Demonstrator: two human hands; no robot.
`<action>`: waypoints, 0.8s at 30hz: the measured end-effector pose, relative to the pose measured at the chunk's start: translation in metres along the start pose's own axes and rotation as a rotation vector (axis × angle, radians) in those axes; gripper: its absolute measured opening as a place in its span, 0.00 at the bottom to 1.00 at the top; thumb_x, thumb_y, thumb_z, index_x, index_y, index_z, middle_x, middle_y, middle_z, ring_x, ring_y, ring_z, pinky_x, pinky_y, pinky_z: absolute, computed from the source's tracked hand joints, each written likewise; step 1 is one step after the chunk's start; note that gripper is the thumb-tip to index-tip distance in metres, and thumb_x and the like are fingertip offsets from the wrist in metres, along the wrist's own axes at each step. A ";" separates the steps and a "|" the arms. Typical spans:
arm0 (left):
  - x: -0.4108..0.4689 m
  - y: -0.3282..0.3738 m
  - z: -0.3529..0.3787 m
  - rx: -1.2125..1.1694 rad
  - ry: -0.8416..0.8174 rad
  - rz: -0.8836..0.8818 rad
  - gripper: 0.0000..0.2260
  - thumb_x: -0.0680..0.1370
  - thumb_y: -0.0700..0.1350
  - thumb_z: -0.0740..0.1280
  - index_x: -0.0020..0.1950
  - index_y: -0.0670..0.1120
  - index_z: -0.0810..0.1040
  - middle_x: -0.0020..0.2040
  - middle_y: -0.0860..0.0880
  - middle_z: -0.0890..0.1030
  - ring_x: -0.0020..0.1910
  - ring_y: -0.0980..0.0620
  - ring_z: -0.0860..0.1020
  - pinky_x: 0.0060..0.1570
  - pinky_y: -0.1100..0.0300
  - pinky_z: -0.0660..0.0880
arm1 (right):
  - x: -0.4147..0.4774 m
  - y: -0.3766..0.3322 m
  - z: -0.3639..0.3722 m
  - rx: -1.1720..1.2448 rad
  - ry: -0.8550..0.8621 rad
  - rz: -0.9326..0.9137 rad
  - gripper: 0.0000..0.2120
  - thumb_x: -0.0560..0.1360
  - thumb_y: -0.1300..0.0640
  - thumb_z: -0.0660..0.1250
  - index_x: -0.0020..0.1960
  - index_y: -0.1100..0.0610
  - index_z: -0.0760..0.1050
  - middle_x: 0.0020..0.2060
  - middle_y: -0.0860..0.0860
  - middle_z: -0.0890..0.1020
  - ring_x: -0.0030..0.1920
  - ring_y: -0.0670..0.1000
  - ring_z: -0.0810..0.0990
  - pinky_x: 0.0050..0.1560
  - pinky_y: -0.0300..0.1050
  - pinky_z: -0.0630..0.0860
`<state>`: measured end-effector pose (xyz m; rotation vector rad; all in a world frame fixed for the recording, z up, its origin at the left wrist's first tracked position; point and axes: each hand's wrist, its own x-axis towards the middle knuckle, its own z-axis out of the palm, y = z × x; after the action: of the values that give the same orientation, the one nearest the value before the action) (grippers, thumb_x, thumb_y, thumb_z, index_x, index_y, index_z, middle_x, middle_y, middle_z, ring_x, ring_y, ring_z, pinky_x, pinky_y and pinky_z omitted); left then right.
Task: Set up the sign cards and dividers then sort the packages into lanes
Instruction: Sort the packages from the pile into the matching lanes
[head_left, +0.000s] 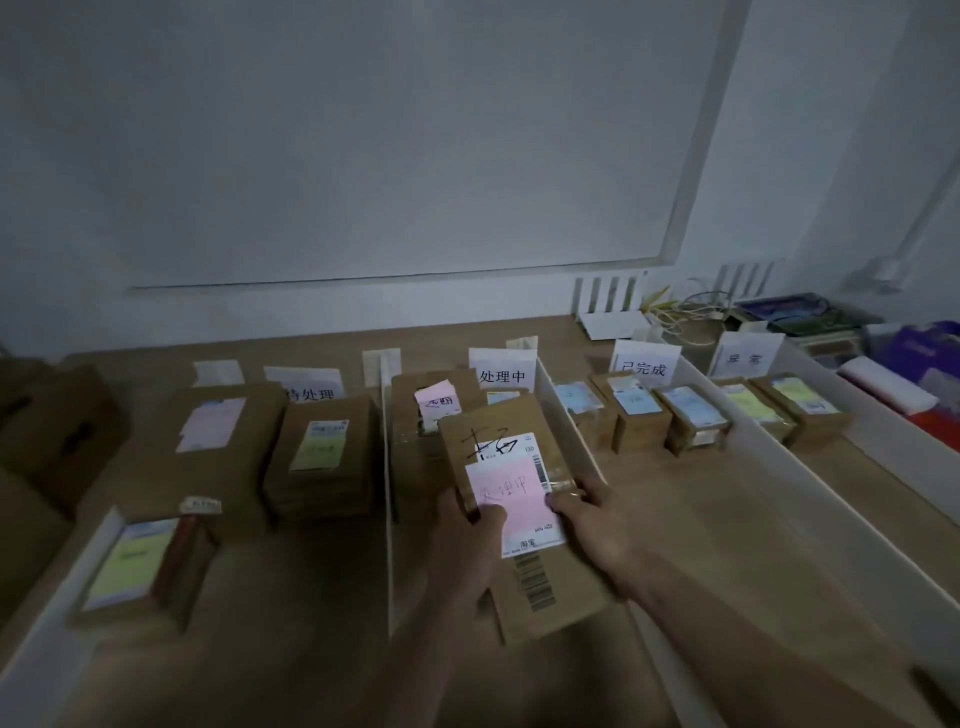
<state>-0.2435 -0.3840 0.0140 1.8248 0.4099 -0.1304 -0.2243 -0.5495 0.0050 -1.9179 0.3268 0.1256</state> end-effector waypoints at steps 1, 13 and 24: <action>0.000 0.001 0.004 0.005 0.021 0.002 0.22 0.80 0.48 0.66 0.72 0.49 0.65 0.57 0.51 0.79 0.42 0.58 0.78 0.31 0.66 0.72 | 0.003 0.000 -0.003 -0.011 -0.016 0.003 0.20 0.67 0.43 0.70 0.58 0.46 0.80 0.47 0.45 0.87 0.49 0.49 0.85 0.58 0.55 0.80; 0.007 -0.002 0.021 0.020 0.076 0.007 0.27 0.79 0.46 0.66 0.76 0.47 0.62 0.61 0.49 0.76 0.50 0.52 0.76 0.52 0.50 0.80 | 0.017 0.004 -0.013 -0.034 -0.056 -0.010 0.12 0.75 0.54 0.71 0.58 0.49 0.77 0.49 0.47 0.85 0.49 0.50 0.84 0.52 0.49 0.79; 0.009 -0.020 0.003 0.031 0.082 -0.007 0.25 0.80 0.47 0.65 0.75 0.49 0.61 0.55 0.51 0.77 0.43 0.57 0.79 0.31 0.63 0.71 | 0.009 0.000 0.007 -0.037 -0.065 0.005 0.20 0.68 0.48 0.71 0.59 0.47 0.78 0.48 0.45 0.87 0.48 0.49 0.85 0.57 0.52 0.80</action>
<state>-0.2413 -0.3800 -0.0074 1.8642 0.4748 -0.0670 -0.2157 -0.5440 0.0002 -1.9449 0.2879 0.1979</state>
